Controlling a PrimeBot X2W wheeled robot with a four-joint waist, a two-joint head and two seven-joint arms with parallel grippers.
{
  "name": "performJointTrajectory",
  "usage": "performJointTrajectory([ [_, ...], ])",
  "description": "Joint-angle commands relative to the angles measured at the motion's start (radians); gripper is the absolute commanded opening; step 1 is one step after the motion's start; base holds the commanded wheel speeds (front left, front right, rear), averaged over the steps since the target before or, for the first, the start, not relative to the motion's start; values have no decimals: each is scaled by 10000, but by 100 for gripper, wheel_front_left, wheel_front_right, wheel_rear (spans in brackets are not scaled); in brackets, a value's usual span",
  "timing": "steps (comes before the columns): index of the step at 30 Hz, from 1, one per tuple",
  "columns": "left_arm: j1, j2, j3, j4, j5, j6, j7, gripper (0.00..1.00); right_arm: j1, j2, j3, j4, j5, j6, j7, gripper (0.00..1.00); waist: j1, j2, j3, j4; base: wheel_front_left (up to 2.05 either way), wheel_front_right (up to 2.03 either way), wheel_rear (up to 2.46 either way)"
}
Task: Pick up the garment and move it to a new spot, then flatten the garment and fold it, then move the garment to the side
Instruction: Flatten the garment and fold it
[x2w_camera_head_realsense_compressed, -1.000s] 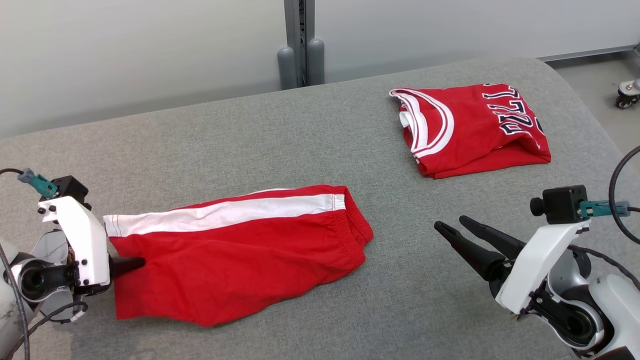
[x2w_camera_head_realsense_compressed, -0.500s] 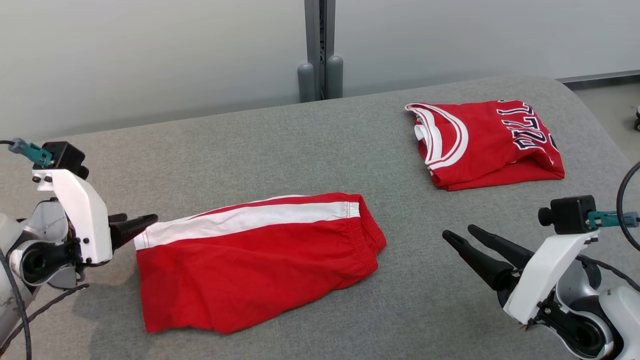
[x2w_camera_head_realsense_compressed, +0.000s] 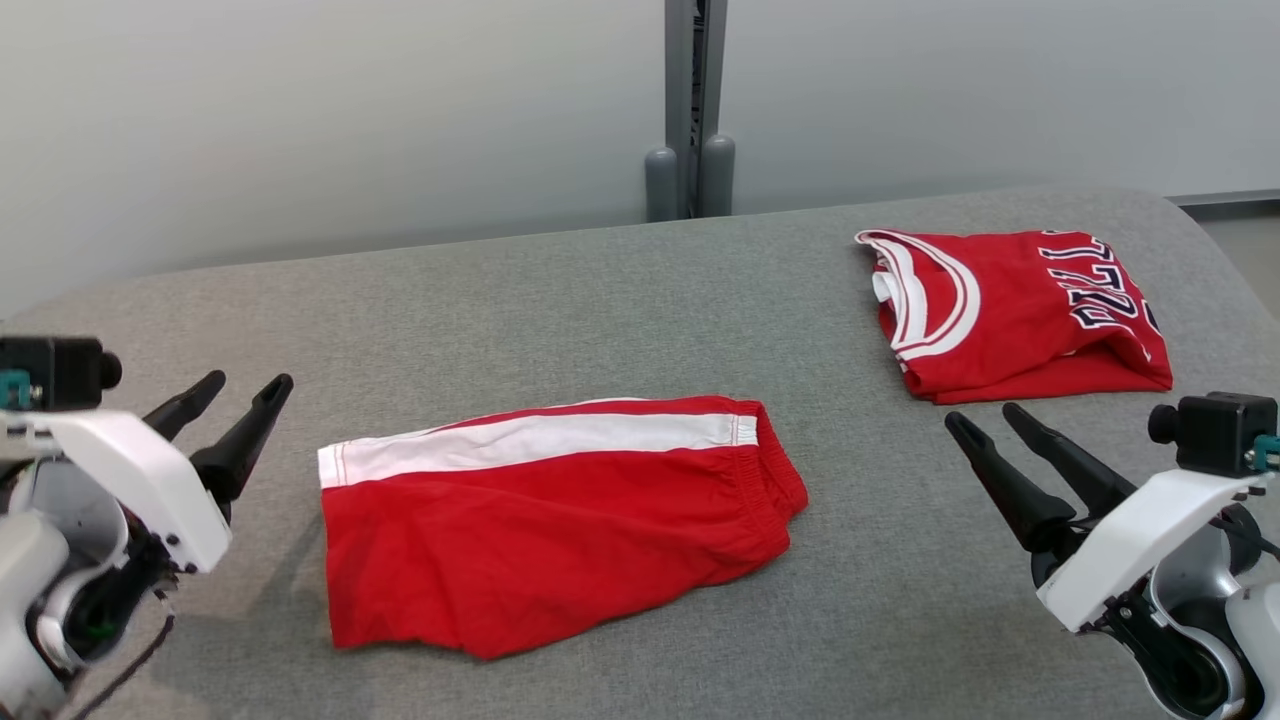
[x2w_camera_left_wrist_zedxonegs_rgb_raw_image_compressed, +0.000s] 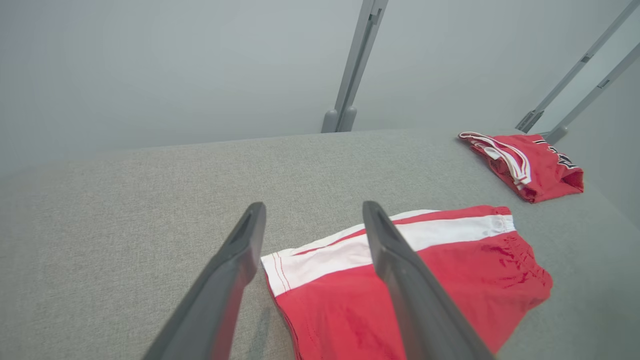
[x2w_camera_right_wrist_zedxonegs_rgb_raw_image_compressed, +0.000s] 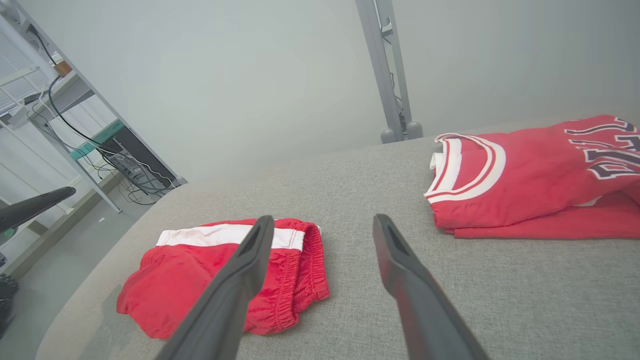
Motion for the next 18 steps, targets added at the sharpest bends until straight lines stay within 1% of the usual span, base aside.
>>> performJointTrajectory([
  [1,215,32,79,-87,123,148,-268,100,140,18,-72,7,-109,4,-143,100,0,-1,-34,76,0,0,0],
  [4,834,-58,251,-530,394,774,-1549,100,367,168,-321,141,-426,6,-659,100,0,-1,-75,268,0,0,0],
  [6,1267,-154,352,-779,521,1164,-2128,100,548,277,-393,236,-603,4,-956,100,0,-1,-90,386,0,0,0],
  [8,1617,-253,577,-1032,756,1543,-2466,100,702,388,-469,291,-744,4,-1316,100,0,-1,-93,501,0,0,0],
  [11,2231,-459,1085,-1278,1291,2065,-2631,100,997,531,-493,450,-936,4,-1800,100,0,-1,-122,663,0,0,0],
  [12,2355,-618,1597,-1409,1620,2237,-2649,100,1083,592,-572,547,-1051,4,-2020,100,0,-1,-145,728,0,0,0],
  [14,2928,-1062,2574,-1672,2360,2413,-2644,100,1286,764,-721,689,-1241,4,-2479,100,0,-1,-205,843,0,0,0],
  [16,3581,-1502,3475,-1961,3379,2494,-2642,100,1434,987,-898,837,-1378,6,-2923,100,0,-1,-254,922,0,0,0],
  [18,4201,-2002,4224,-2212,4242,2434,-2643,100,1535,1128,-904,919,-1544,6,-3286,100,0,-1,-301,957,0,0,0],
])
